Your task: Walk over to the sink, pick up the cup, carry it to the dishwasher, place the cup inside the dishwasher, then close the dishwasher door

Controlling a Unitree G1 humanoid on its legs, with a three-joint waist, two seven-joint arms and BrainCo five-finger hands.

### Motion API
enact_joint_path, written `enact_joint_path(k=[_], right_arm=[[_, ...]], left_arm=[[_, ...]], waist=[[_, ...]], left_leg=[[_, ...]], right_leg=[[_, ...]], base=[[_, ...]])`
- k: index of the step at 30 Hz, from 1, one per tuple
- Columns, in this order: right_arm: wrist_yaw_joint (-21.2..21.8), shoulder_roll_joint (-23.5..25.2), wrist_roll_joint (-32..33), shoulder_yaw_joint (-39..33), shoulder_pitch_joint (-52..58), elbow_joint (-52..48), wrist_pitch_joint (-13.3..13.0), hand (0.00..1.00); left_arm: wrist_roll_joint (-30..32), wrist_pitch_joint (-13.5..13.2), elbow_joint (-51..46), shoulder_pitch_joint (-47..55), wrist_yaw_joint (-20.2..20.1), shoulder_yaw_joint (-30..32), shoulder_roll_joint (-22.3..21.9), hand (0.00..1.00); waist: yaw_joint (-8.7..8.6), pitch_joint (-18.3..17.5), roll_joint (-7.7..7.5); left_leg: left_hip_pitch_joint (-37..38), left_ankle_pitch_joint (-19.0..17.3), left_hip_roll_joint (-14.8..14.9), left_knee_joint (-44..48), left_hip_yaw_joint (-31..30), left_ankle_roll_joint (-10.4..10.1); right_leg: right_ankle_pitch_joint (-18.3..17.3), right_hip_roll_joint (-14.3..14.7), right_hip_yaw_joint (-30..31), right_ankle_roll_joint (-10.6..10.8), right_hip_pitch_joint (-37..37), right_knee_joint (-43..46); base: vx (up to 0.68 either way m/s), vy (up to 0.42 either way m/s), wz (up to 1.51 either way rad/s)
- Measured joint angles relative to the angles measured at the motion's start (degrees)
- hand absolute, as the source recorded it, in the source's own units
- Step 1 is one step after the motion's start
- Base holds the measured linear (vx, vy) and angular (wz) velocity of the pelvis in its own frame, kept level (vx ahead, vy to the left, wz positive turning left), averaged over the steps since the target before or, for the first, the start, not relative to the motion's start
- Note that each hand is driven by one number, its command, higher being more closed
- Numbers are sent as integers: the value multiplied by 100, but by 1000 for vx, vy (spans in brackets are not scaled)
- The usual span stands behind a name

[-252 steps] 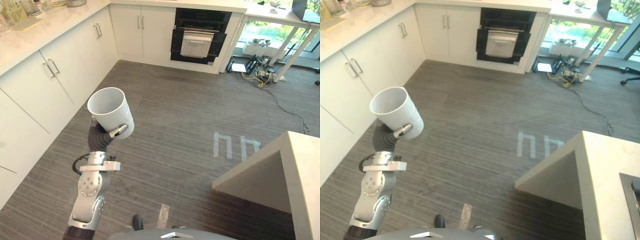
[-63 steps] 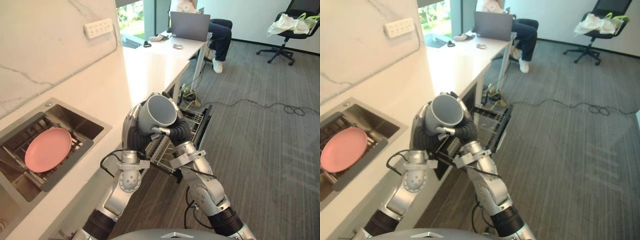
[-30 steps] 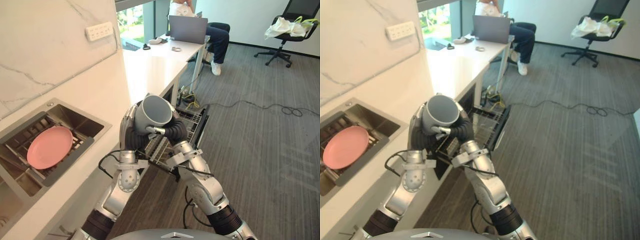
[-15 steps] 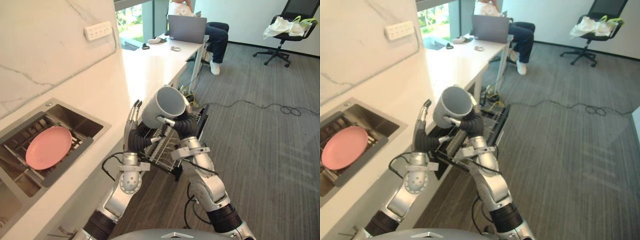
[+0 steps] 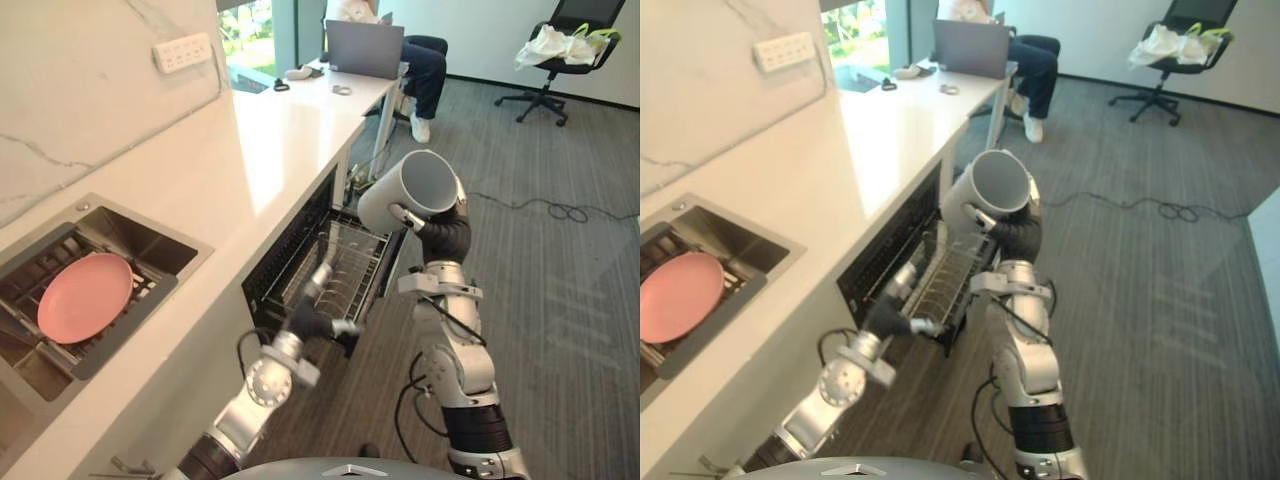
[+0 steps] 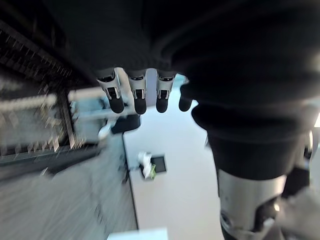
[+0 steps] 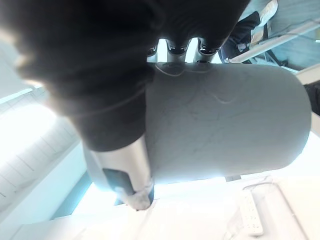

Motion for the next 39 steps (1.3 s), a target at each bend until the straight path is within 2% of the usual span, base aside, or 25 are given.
enact_joint_path(k=[3, 5, 8, 10, 11, 14, 15, 16, 18, 19, 21, 22, 25, 27, 28, 30, 35, 38, 39], right_arm=[[55, -237, -2, -249, -28, 666, 112, 100], [130, -399, -4, -315, -62, 966, 241, 100], [224, -575, -150, -324, -489, 1625, 380, 100], [243, -707, -407, -322, -848, 2085, 417, 100], [272, -794, -639, -321, -1086, 2316, 476, 100], [453, -906, -931, -280, -1485, 2849, 615, 100], [487, -912, -967, -260, -1561, 3000, 646, 100], [576, -989, -1073, -178, -1775, 3427, 719, 100], [651, -1021, -1131, -169, -2037, 3853, 742, 100], [734, -1050, -1134, -160, -2251, 4199, 752, 100], [845, -1097, -1330, -126, -2400, 4529, 792, 100], [856, -1108, -1356, -102, -2427, 4585, 803, 100], [984, -1258, -1365, 83, -2956, 5360, 863, 100], [1195, -1487, -1589, 194, -3570, 6014, 859, 100], [1219, -1534, -1594, 244, -3624, 6072, 860, 100], [1464, -1776, -1959, 476, -3981, 6499, 876, 100], [1579, -2028, -2510, 572, -4437, 6920, 955, 100], [1575, -2263, -2738, 575, -4748, 7183, 1019, 100], [1573, -2350, -2855, 576, -4788, 7191, 1041, 100]], left_arm=[[162, 66, 409, 96, -550, -413, 34, 0], [392, 174, 791, 88, -754, -594, 52, 0], [679, 349, 1585, 49, -767, -720, 140, 0], [847, 408, 2102, 10, -576, -668, 192, 0], [1109, 419, 2413, 1, -351, -513, 218, 0], [1695, 481, 3118, 57, 299, 255, 283, 0], [1705, 494, 3227, 83, 439, 441, 305, 0], [1705, 518, 3442, 126, 747, 905, 385, 0], [1698, 533, 3594, 113, 1020, 1394, 455, 0], [1678, 536, 3773, 115, 1219, 1835, 511, 0], [1618, 545, 3975, 213, 1409, 2253, 552, 0], [1618, 551, 3986, 245, 1427, 2286, 561, 0], [1624, 568, 3996, 474, 1472, 2486, 593, 0], [1624, 544, 3989, 476, 1457, 2654, 503, 0], [1621, 545, 3993, 469, 1456, 2655, 487, 0], [1502, 510, 3974, 444, 1453, 2660, 430, 0], [1164, 382, 3870, 430, 1358, 2662, 397, 0], [1090, 304, 3746, 423, 1284, 2648, 345, 0], [991, 276, 3739, 418, 1248, 2644, 313, 0]], waist=[[23, 15, -15], [27, 44, -20], [8, 269, -26], [27, 343, -25], [51, 442, -26], [126, 676, -9], [126, 698, -5], [148, 801, 4], [174, 954, 22], [219, 1070, 50], [353, 1206, 87], [368, 1223, 95], [441, 1482, 196], [520, 1742, 376], [530, 1781, 400], [684, 1966, 509], [722, 2260, 667], [731, 2488, 851], [780, 2553, 925]], left_leg=[[-164, -3, 14, -1, -40, -2], [-236, 26, 14, -3, -75, 5], [-273, 30, 20, -3, -80, 3], [-384, 45, 17, -3, -92, -12], [-443, 99, 15, -2, -103, 28], [-440, 141, -12, -1, -171, 12], [-443, 145, -17, -1, -209, 15], [-450, 160, -40, -1, -270, 28], [-479, 192, -79, -1, -358, 57], [-545, 222, -125, -1, -426, 92], [-571, 236, -187, -1, -458, 119], [-579, 235, -197, -1, -470, 123], [-690, 263, -309, 0, -601, 168], [-894, 373, -411, 10, -708, 278], [-903, 386, -419, 17, -715, 287], [-984, 441, -484, 33, -740, 322], [-1150, 526, -551, 31, -895, 376], [-1277, 586, -595, 9, -1034, 368], [-1303, 600, -603, 0, -1043, 371]], right_leg=[[2, -21, -1, -3, -99, -1], [39, -22, -3, -45, -181, 0], [54, -18, -2, -60, -193, 0], [86, -22, -4, -68, -325, 0], [112, -22, -12, -80, -385, 0], [154, -28, -77, -84, -350, -1], [153, -36, -134, -82, -336, -2], [151, -63, -218, -76, -286, -3], [158, -106, -310, -59, -254, -4], [175, -148, -373, -32, -263, -7], [186, -219, -413, 1, -264, -36], [178, -225, -424, 11, -263, -38], [203, -336, -549, 73, -279, -41], [309, -442, -637, 85, -404, -30], [342, -448, -640, 93, -406, -15], [393, -510, -650, 97, -475, -5], [456, -578, -751, 99, -538, -5], [481, -614, -849, 96, -582, -5], [478, -621, -856, 99, -604, -7]], base=[[-1, 1, 7], [26, 1, 9], [0, 0, 0], [5, 1, 3], [21, 1, 8], [11, 9, 8], [15, 18, 22], [8, 13, 21], [-20, 21, 29], [-38, 30, 28], [-34, 48, 17], [-19, 51, 21], [-18, 55, 26], [-28, 56, 26], [-2, 56, 19], [3, 45, 7], [-29, 16, 17], [-60, -3, 19], [-66, -14, 10]])
